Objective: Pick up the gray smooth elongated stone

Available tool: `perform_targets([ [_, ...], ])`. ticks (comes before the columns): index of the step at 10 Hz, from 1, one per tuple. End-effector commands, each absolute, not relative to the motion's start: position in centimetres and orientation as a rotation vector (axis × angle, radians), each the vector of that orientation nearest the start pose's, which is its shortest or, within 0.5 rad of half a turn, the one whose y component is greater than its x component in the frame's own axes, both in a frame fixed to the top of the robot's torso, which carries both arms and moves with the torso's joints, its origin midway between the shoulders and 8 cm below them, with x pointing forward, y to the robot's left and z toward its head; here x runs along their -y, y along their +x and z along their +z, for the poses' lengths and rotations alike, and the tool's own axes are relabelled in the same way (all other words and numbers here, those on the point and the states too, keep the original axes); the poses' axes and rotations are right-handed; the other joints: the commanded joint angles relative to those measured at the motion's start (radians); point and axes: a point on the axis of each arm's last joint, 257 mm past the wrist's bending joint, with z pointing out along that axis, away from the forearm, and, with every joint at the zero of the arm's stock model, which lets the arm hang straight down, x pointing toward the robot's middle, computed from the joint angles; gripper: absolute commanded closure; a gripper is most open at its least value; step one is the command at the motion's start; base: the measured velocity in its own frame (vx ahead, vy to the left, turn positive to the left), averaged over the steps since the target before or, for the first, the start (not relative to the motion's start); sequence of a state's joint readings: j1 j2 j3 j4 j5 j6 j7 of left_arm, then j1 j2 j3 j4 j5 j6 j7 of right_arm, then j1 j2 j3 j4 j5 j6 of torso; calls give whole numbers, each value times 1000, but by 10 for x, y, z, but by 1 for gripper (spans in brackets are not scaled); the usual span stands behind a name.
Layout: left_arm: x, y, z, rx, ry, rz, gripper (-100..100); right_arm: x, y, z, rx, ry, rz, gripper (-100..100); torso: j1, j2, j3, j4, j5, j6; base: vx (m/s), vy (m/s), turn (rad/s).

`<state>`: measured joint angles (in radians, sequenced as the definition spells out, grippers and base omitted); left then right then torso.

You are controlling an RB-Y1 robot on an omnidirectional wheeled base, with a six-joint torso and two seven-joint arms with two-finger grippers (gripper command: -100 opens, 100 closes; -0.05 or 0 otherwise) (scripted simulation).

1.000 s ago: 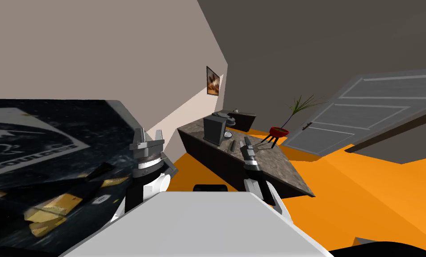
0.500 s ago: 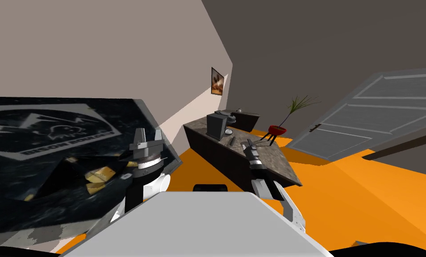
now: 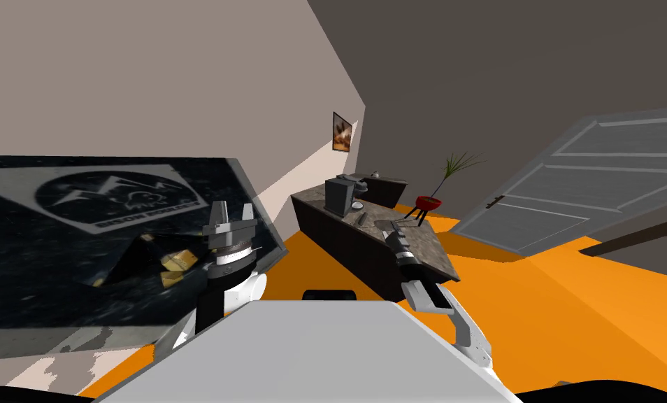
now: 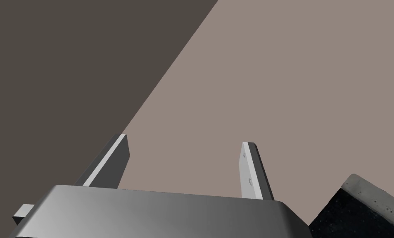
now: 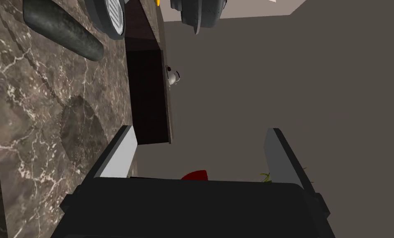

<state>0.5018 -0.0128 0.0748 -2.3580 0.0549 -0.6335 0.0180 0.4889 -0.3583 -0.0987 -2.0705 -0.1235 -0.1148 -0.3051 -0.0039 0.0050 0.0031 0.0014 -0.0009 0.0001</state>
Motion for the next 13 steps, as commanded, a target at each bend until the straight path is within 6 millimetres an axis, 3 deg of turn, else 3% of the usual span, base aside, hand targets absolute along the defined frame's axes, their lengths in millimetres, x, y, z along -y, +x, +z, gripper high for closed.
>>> perform_targets([
  [1,-300,295,81,-420,-517,-1318,0,374,411,-152,-1071,1207,1255,-100,0,0,0,0,0,0,-109,-37,70],
  [2,-300,295,81,-420,-517,-1319,0,376,411,-157,-1075,1230,1250,-100,0,1,1,0,0,0,-91,-35,40],
  [3,-300,295,81,-420,-517,-1318,0,395,413,-167,-1078,1294,1236,-100,0,0,0,0,0,0,-91,-27,73],
  [5,-300,295,81,-420,-517,-1318,0,396,413,-172,-1077,1319,1236,-100,0,-1,0,0,0,0,-49,-15,15],
  [6,-300,294,81,-420,-517,-1318,0,416,415,-181,-1069,1393,1225,-100,2,-3,-2,-1,0,0,-47,-6,71],
  [7,-300,294,81,-420,-517,-1319,0,417,415,-185,-1070,1413,1220,-100,2,-3,-2,-1,0,0,-52,-13,41],
  [8,-300,294,81,-420,-517,-1318,0,437,417,-192,-1058,1478,1203,-100,1,-3,-2,-1,0,0,-61,-5,80],
  [9,-300,295,81,-420,-517,-1319,0,439,416,-197,-1049,1512,1204,-100,1,-2,-1,-1,0,0,-49,-9,43],
  [10,-300,294,81,-420,-517,-1318,0,458,418,-201,-1028,1567,1191,-100,1,-3,-1,-1,0,0,-43,-11,84],
  [13,-300,294,81,-420,-517,-1318,0,482,416,-216,-978,1708,1165,-100,2,-4,-2,-1,0,0,-27,1,54],
])
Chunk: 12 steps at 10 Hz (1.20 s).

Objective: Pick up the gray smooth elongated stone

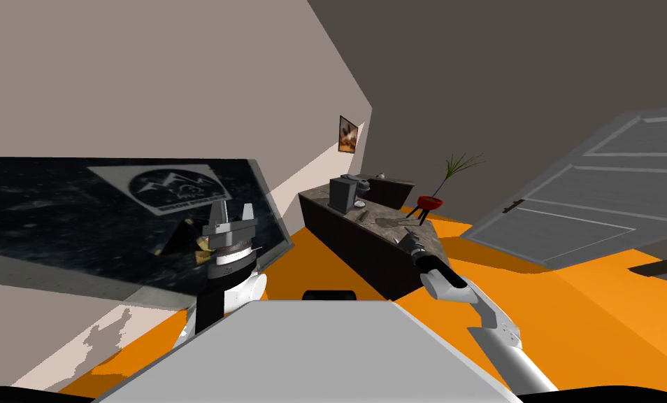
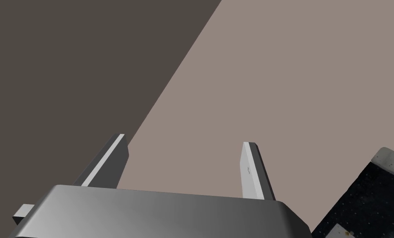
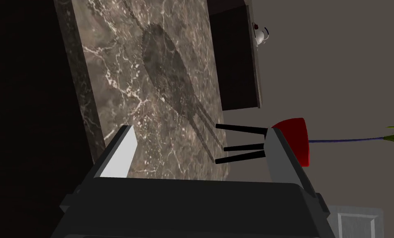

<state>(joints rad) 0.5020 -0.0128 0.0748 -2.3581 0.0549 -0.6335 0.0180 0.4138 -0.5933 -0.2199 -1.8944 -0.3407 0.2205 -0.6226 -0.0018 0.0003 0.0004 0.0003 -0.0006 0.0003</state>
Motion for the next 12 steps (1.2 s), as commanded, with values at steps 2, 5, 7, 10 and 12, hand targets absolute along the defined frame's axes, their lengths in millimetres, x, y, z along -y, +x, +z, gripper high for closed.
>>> perform_targets([
  [2,-300,294,81,-420,-517,-1318,0,502,418,-216,-926,1777,1163,-100,0,-1,0,0,0,0,-6,7,33],
  [5,-300,294,81,-420,-517,-1318,0,523,416,-224,-843,1903,1150,-100,1,-2,-1,0,0,0,0,13,54],
  [7,-300,294,81,-420,-517,-1318,0,540,418,-222,-777,1970,1149,-100,1,-2,-1,0,0,0,6,7,43],
  [10,-300,294,81,-420,-517,-1318,0,558,414,-229,-674,2095,1129,-100,1,-4,-2,-1,1,0,27,19,51],
  [12,-300,294,81,-420,-517,-1318,0,572,415,-226,-594,2159,1134,-100,1,-3,-2,-1,0,0,27,16,33],
])
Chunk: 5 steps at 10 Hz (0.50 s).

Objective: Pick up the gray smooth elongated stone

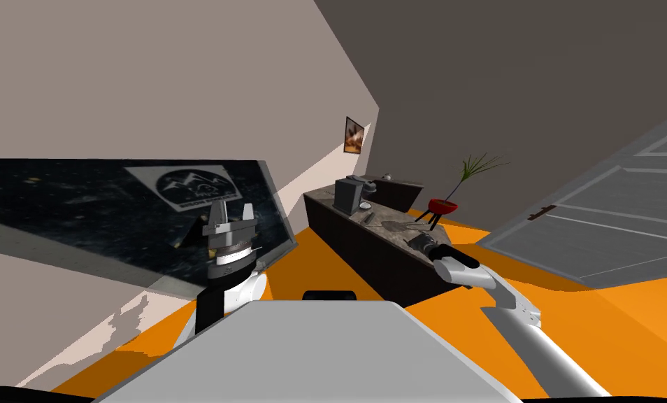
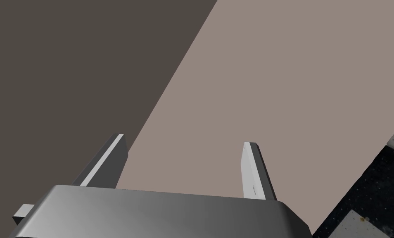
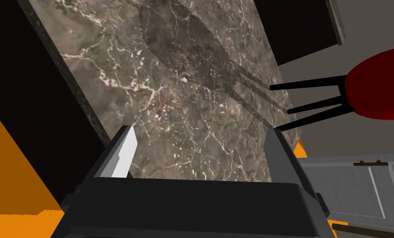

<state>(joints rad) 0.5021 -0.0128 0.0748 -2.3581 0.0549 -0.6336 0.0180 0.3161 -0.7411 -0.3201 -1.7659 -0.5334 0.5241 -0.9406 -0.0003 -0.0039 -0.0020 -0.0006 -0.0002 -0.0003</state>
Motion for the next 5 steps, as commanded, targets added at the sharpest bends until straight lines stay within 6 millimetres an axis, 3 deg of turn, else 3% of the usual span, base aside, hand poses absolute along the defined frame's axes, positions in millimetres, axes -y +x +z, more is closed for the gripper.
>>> perform_targets([
  [1,-300,294,81,-420,-517,-1318,0,572,411,-232,-567,2194,1122,-100,0,0,0,0,0,0,46,22,49],
  [5,-300,294,81,-420,-517,-1318,0,585,407,-237,-447,2300,1106,-100,1,-1,-1,0,0,0,37,21,27],
])
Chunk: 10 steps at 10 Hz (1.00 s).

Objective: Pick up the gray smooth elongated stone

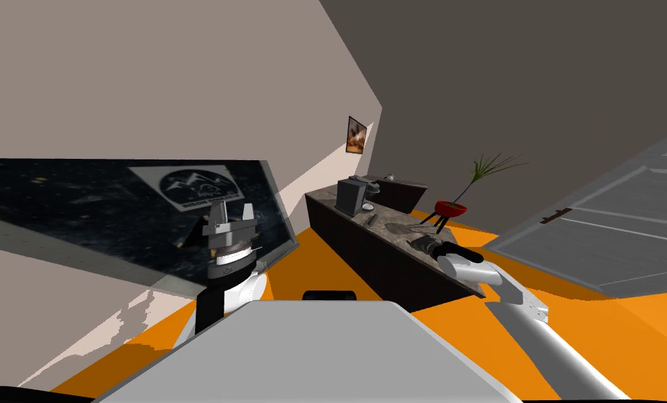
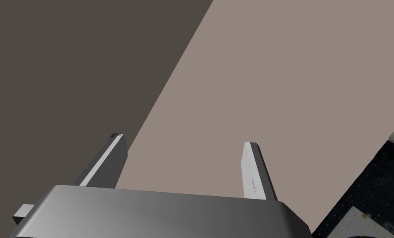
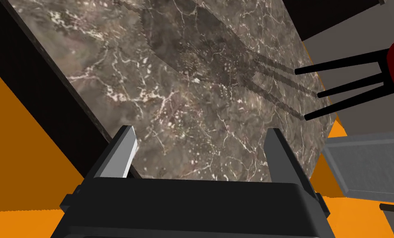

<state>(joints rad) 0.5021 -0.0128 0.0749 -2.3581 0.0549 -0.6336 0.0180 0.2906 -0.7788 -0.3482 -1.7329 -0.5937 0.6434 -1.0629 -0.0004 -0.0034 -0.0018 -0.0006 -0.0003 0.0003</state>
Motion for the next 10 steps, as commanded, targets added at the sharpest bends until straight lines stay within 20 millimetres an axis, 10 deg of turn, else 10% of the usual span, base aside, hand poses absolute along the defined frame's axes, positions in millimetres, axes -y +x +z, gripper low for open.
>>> perform_targets([
  [1,-300,294,81,-420,-517,-1318,0,594,407,-234,-369,2354,1107,-100,0,0,0,0,0,0,50,27,80],
  [10,-300,294,81,-420,-517,-1318,0,607,383,-259,31,2641,1004,-100,1,-4,-2,-1,0,0,81,31,40],
])
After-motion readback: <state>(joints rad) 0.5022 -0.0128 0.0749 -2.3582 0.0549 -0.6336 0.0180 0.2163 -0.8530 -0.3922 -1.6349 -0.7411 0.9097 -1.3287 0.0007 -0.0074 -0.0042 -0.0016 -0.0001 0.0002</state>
